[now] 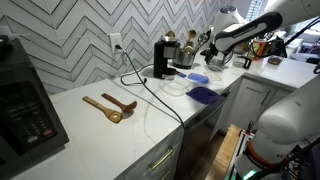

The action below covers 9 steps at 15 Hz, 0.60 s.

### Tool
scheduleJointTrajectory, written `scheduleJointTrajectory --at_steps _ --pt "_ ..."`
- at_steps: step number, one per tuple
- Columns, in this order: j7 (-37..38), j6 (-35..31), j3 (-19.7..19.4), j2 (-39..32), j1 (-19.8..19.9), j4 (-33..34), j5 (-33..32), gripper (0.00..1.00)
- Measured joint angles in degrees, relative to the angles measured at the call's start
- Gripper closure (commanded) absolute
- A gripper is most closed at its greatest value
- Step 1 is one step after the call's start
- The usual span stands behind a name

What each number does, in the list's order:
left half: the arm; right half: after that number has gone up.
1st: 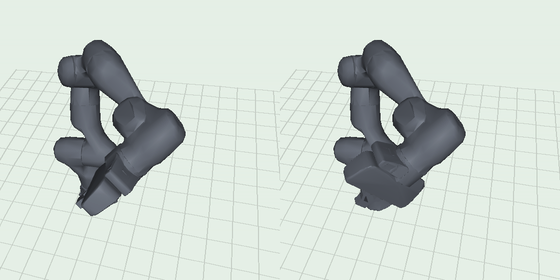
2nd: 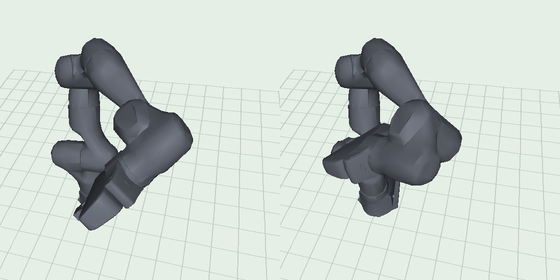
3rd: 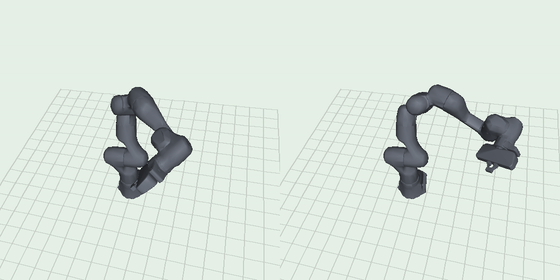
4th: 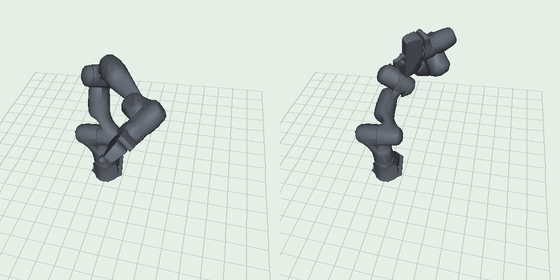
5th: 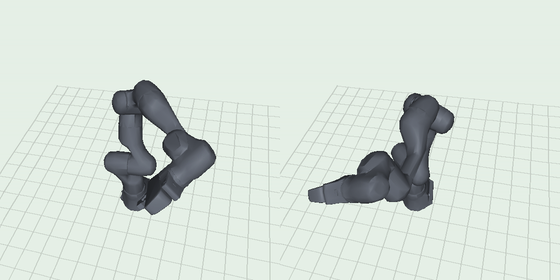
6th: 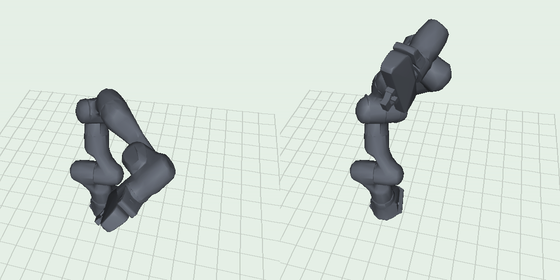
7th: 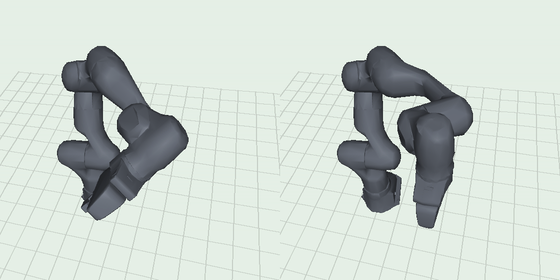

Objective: Remove the lid from the clear bowl on the right then stack the two clear bowls together.

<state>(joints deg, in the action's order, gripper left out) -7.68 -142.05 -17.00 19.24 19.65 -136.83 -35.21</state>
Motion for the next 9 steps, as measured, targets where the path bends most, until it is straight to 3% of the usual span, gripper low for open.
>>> scheduleJointTrajectory --at_steps 5,9 --pt "0.6 0.2 0.1 0.1 0.3 0.0 0.1 0.00" --pt "3.6 3.2 -1.6 -3.9 2.2 3.8 2.8 0.00"
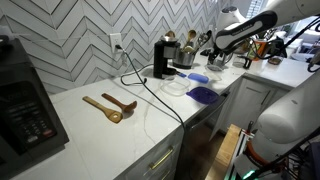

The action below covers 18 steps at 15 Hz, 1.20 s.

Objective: Remove the lid from the clear bowl on the right then stack the two clear bowls together.

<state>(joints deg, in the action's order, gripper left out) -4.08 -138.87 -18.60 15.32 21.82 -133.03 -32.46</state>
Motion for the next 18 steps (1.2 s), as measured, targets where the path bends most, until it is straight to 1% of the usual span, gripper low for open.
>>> scheduleJointTrajectory --at_steps 2,6,9,11,14,18 --pt "-0.5 1.1 -2.5 -3.4 0.7 2.9 4.8 0.00" --pt "-3.4 3.6 -6.7 -10.0 1.2 8.8 18.7 0.00" --pt "-3.8 7.1 -8.3 -14.7 2.1 13.7 28.3 0.00" --pt "-3.8 9.5 -8.7 -17.6 3.0 16.7 33.1 0.00" --pt "-3.9 11.7 -8.9 -22.0 4.9 20.7 36.6 0.00" --pt "-4.9 13.5 -8.9 -26.9 7.6 24.7 37.6 0.00"
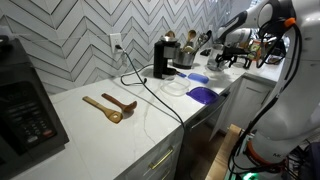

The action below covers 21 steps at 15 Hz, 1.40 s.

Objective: Remove the lid from the clear bowl on the right then stack the two clear bowls together.

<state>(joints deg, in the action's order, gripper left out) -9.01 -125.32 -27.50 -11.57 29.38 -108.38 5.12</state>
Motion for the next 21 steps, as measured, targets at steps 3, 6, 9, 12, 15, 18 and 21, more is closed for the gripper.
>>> scheduleJointTrajectory --at_steps 3,6,9,12,15,18,21 --pt "-2.1 1.7 0.5 -2.9 1.5 2.2 2.2 0.12" --pt "-4.1 2.6 1.7 -5.3 2.8 3.8 4.6 0.37" --pt "-5.0 3.7 3.0 -7.2 3.9 5.3 5.6 0.62" --pt "-5.3 5.4 4.1 -8.3 4.7 6.6 5.7 0.84" --pt "-6.1 7.9 4.9 -8.4 5.1 7.7 5.7 1.00" --pt "-6.5 10.8 5.4 -7.8 5.0 8.7 5.2 0.98" --pt "-6.1 13.3 5.7 -6.2 4.5 9.1 4.6 0.98"
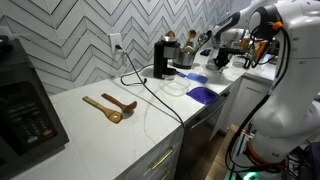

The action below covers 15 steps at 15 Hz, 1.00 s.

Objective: Remove the lid from the clear bowl on the right then stack the two clear bowls together.

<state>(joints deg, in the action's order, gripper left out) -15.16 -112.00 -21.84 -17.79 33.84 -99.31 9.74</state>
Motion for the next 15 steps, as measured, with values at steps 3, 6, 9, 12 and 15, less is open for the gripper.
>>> scheduleJointTrajectory --at_steps 3,6,9,12,15 --pt "2.3 2.1 0.4 2.5 -1.5 -0.2 -0.3 0.98" --pt "6.8 3.8 0.9 5.6 -4.2 -1.3 -0.3 0.93" --pt "9.1 4.3 1.0 7.7 -6.0 -2.5 -0.3 0.93" --pt "9.1 4.3 1.0 7.9 -5.9 -3.1 -0.3 0.93" --pt "9.1 4.3 1.0 7.9 -5.9 -3.1 -0.3 0.98"
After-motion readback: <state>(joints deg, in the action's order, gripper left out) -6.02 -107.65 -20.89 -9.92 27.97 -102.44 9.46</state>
